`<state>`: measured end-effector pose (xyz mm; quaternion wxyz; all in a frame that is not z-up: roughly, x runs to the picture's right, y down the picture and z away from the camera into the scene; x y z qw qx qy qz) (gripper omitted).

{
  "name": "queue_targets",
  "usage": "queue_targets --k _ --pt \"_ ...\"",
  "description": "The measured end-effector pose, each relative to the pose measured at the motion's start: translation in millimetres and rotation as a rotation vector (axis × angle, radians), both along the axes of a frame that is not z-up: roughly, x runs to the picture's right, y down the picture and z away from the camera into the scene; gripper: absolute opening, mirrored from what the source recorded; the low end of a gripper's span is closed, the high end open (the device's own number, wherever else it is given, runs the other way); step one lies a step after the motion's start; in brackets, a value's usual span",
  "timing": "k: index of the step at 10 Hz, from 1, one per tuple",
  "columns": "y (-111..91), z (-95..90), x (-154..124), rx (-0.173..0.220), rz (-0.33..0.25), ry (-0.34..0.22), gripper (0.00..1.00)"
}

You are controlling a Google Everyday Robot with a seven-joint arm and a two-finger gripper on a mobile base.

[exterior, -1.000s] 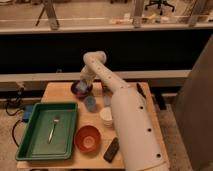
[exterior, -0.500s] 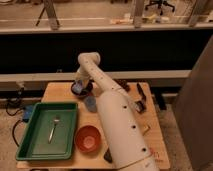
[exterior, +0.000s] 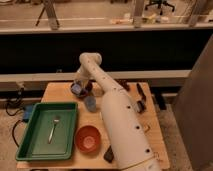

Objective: Wipe purple bowl with sponge

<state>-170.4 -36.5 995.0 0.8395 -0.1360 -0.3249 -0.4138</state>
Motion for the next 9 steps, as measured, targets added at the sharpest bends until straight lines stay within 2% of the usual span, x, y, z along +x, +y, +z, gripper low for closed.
queue_targets --k 4,6,9 --pt "-0.7 -13.2 20.0 -0.011 0.01 0.002 0.0" --pt "-6.7 -20.8 26.6 -0.008 0.057 -0.024 0.0" --pt "-20.4 -37.2 29.6 -0.004 0.162 -0.12 0.0"
